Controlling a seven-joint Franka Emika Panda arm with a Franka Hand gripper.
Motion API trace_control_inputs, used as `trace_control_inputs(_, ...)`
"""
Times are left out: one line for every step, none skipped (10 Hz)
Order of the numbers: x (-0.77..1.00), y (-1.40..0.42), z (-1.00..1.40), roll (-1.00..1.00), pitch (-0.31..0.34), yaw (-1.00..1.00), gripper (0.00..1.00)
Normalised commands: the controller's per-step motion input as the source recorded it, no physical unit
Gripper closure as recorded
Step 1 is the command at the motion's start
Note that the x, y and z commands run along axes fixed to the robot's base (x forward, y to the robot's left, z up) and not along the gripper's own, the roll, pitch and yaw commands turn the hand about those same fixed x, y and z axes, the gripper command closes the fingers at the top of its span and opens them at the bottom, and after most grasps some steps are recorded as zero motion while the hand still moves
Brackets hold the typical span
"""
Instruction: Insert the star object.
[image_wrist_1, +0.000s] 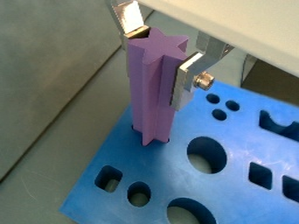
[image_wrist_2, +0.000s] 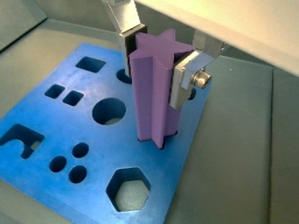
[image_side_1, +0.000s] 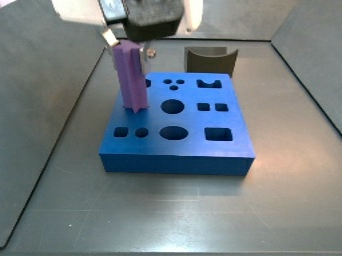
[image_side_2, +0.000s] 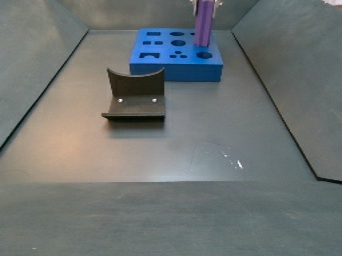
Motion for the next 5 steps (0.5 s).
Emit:
trace_control_inputs(0.05, 0.0, -1.0, 0.02, 0.0, -0.09, 1.0)
trace_control_inputs(0.0, 0.0, -1.0, 0.04, -0.006, 0.0, 1.0)
trace_control_inputs(0.0, 0.0, -1.0, 0.04, -0.009, 0.0, 1.0)
trace_control_inputs(0.16, -0.15, -0.92, -0.01, -0.183, 0.0, 1.0)
trace_control_inputs(0.0, 0.0, -0.4, -0.12, -0.28, 0.0, 1.0)
